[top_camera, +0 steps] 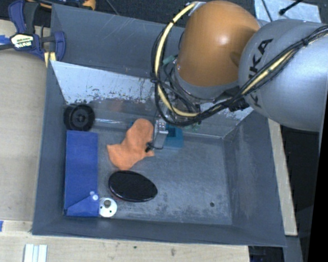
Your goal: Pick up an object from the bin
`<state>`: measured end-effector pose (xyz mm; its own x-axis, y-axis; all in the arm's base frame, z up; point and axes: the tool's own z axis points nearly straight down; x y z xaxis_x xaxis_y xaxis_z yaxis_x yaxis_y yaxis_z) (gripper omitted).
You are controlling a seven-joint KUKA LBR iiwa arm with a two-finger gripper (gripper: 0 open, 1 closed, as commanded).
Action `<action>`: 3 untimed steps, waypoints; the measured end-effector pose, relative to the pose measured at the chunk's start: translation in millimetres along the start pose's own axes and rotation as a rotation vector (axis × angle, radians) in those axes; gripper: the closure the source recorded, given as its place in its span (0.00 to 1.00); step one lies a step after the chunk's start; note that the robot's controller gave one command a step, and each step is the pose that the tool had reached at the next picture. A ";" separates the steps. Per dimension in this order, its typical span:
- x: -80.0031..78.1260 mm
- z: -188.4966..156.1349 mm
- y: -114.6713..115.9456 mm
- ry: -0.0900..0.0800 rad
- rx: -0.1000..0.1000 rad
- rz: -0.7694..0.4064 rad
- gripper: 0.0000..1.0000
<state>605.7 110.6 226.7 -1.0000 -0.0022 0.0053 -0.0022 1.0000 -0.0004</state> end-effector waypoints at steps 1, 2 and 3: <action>-1.4 -5.3 -0.3 -0.009 -0.001 0.002 0.00; -4.6 41.2 27.9 -0.016 -0.002 -0.003 0.00; -1.1 82.6 32.7 -0.007 -0.001 -0.173 0.00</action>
Offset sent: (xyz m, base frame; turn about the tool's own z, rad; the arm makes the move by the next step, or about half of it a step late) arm 0.0024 0.0651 -0.1062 -0.0121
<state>606.3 143.3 144.1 -0.9846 -0.1747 -0.0021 -0.1747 0.9846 0.0008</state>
